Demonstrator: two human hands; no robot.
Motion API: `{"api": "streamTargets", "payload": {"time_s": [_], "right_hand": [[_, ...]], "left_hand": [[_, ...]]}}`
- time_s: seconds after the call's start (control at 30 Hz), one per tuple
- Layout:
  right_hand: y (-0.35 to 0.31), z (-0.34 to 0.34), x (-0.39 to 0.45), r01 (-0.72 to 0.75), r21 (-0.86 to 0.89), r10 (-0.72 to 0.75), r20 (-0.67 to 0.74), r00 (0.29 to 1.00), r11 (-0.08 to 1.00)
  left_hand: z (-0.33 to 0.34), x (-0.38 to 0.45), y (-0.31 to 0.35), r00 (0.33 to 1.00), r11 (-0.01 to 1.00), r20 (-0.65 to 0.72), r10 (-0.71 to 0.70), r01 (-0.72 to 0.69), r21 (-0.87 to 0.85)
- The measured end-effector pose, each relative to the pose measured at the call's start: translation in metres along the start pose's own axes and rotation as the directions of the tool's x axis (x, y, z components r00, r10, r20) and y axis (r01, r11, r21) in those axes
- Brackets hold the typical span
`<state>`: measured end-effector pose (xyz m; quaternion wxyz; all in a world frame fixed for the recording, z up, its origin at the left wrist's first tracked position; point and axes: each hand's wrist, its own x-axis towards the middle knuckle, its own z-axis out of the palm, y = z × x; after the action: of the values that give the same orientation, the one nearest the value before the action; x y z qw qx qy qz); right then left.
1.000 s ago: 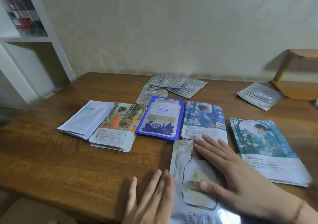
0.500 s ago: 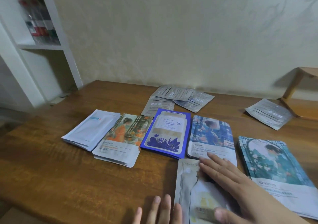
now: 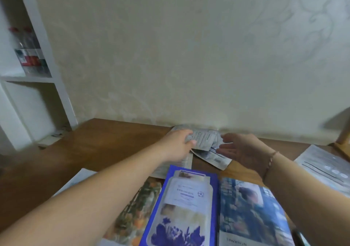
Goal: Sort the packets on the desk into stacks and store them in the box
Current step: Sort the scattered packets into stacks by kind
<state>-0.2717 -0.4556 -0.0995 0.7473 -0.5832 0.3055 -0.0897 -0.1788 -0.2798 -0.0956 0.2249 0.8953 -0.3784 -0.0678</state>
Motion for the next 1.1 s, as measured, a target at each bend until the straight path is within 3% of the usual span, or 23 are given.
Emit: {"api": "streamTargets", "payload": {"time_s": [0.13,0.53,0.67,0.77,0.83,0.9,0.97,1.0,1.03,1.1], "right_hand": [[0.004,0.015,0.034,-0.193,-0.025,0.194,0.068,0.979,0.981],[0.013,0.045,0.054,-0.236,0.018,0.236,0.012,0.972,0.972],[0.011,0.048,0.028,-0.139,0.048,0.139,0.0,0.99,0.989],[0.004,0.045,0.001,0.016,0.101,-0.009,-0.064,0.998,0.995],[-0.004,0.044,-0.017,0.187,0.15,-0.169,-0.126,0.978,0.971],[-0.01,0.045,-0.04,0.328,0.199,-0.317,-0.086,0.944,0.924],[-0.011,0.043,-0.076,0.557,0.021,-0.557,0.013,0.83,0.83],[-0.008,0.04,-0.096,0.688,-0.14,-0.677,0.121,0.726,0.712],[-0.003,0.036,-0.118,0.8,-0.279,-0.756,0.27,0.596,0.531],[0.016,0.027,-0.156,0.886,-0.458,-0.742,0.569,0.353,0.071]], "left_hand": [[0.022,0.046,-0.026,0.993,0.994,0.102,-0.059,0.049,0.093],[0.023,0.021,-0.027,0.983,0.998,0.171,-0.065,0.067,-0.002],[0.013,0.004,-0.02,0.992,0.996,0.104,-0.069,0.074,-0.046],[0.008,-0.02,-0.012,0.996,0.963,-0.021,-0.09,0.082,-0.257],[0.005,-0.037,-0.004,0.993,0.913,-0.004,-0.117,0.106,-0.394],[0.002,-0.058,0.003,0.987,0.746,0.06,-0.148,0.151,-0.648],[-0.005,-0.077,0.012,0.975,0.321,0.2,-0.101,0.222,-0.921],[-0.008,-0.086,0.014,0.969,0.081,0.246,-0.032,0.247,-0.965],[-0.011,-0.096,0.016,0.964,-0.094,0.263,0.046,0.266,-0.959],[-0.018,-0.121,0.024,0.958,-0.282,0.238,0.16,0.275,-0.919]]}}
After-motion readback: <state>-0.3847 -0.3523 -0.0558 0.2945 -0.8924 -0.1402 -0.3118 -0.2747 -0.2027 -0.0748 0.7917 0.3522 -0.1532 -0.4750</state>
